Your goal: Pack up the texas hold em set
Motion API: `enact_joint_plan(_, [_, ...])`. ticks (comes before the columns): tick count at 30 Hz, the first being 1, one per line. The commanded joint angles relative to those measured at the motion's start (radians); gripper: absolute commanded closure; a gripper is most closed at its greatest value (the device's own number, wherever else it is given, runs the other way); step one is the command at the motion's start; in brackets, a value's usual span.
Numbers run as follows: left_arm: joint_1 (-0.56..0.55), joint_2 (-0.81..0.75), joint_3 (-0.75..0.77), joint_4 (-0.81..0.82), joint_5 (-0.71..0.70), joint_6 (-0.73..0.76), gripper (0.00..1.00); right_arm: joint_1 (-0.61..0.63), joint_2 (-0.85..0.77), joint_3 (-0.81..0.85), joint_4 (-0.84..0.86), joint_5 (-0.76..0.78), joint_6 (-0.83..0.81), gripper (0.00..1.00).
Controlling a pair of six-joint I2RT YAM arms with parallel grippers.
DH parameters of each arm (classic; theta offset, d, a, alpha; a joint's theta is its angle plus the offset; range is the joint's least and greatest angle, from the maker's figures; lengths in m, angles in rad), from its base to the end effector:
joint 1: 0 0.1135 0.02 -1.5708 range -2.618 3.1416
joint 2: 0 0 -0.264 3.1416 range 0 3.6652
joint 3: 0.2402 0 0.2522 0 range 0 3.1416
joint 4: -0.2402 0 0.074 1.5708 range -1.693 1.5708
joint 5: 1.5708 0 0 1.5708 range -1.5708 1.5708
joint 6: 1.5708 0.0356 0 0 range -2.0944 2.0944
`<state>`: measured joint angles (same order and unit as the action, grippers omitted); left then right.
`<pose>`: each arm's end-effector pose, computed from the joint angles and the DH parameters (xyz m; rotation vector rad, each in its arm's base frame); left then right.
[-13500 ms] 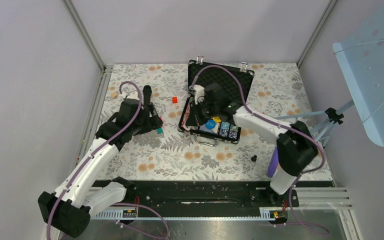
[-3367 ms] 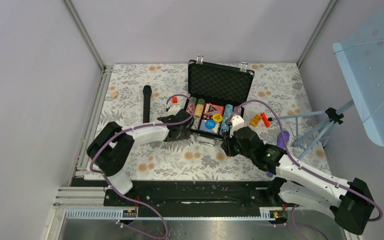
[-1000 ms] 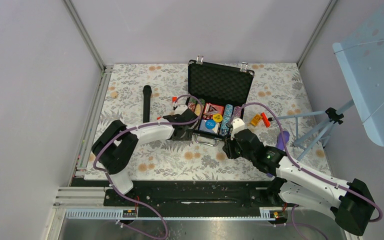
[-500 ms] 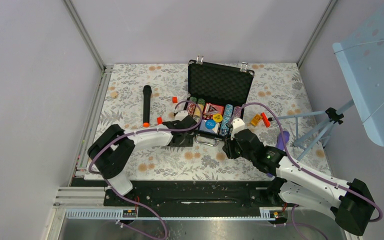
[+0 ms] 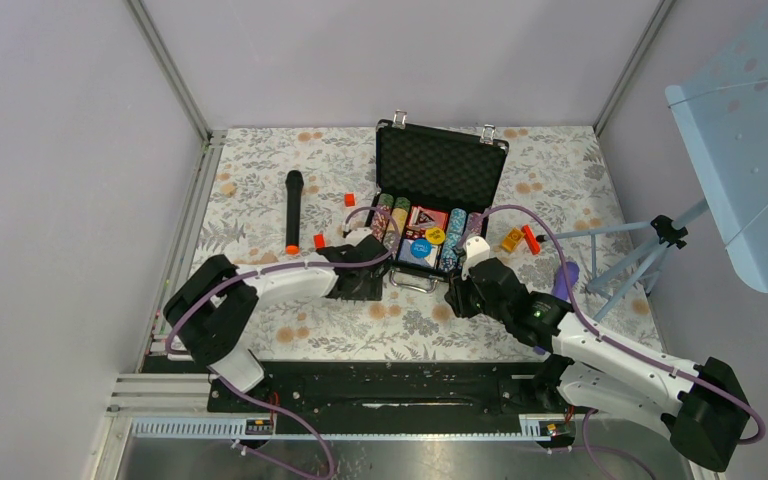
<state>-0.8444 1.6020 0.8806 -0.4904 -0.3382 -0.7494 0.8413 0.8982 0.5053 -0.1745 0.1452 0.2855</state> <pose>0.2012 -0.2086 0.1599 0.0439 2.6534 -0.0277 0.1351 0.1434 0.2229 -0.5126 2.1129 0.5028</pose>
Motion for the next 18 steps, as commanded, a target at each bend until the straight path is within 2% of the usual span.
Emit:
enact_joint_plan(1, [0.036,0.029,0.071,0.058,-0.005,0.060,0.24,-0.004,-0.024,0.000,0.009,0.006,0.009,0.64])
enact_joint_plan(10, [0.092,0.101,0.124,0.201,0.099,0.098,0.22,-0.004,-0.052,-0.020,-0.015,0.035,-0.007,0.64])
enact_joint_plan(18, [0.094,0.187,0.184,0.221,0.113,0.103,0.22,-0.004,-0.044,-0.018,-0.015,0.034,-0.018,0.64])
